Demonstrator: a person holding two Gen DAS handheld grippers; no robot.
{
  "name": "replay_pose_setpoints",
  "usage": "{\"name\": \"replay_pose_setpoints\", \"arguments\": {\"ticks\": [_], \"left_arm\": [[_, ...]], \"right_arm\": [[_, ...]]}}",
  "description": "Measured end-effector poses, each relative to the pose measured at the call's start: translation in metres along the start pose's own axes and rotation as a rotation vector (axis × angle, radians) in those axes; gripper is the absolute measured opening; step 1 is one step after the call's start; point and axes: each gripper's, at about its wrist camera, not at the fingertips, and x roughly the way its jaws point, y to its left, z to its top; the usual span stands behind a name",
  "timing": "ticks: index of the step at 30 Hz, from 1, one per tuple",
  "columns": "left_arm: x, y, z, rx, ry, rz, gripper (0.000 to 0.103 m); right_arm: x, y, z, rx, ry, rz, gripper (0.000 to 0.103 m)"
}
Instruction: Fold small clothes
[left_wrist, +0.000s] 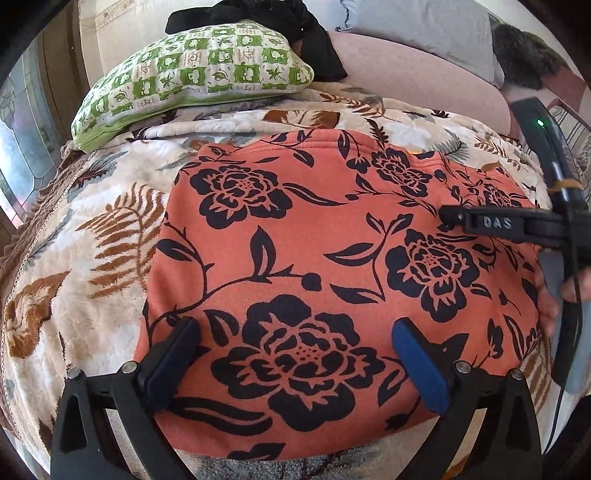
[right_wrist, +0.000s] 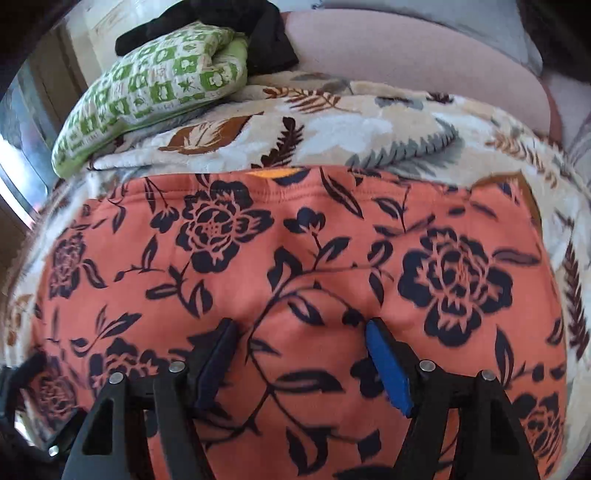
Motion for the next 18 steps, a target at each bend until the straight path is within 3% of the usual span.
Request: {"name": "replay_pose_setpoints", "arguments": {"ticks": [3,6,10,13,16,18], "left_arm": [[-0.005,0.006,-0.002,-0.027,-0.007,0.048,0.103],[-0.008,0.013,-0.002,-0.049,0.001,0.079,0.103],[-0.008,0.027,-0.005,-0.112,0.011,0.133,0.103],[0.001,0.044,-0.009,-0.203,0.069,0.071,0.103],[0.003,0.059,-0.012,-0.271,0.076,0.033,0.103],[0.002,0.064,-0.012,-0.286,0.07,0.044,0.103]], "right_arm": [[0.001,0.002,0.027,0.056,0.003,-0.025,0.067],[-0.007,0.023,0.051,0.04,-0.027,0.09,0.065],[0.011,0.091,0.066,-0.139,0.061,0.235,0.039],[0.047,0.125,0.07,-0.187,0.135,0.202,0.036],[0.061,0.125,0.091,-0.105,0.06,0.179,0.035],[0.072,0.117,0.102,-0.017,0.078,0.182,0.034]]}}
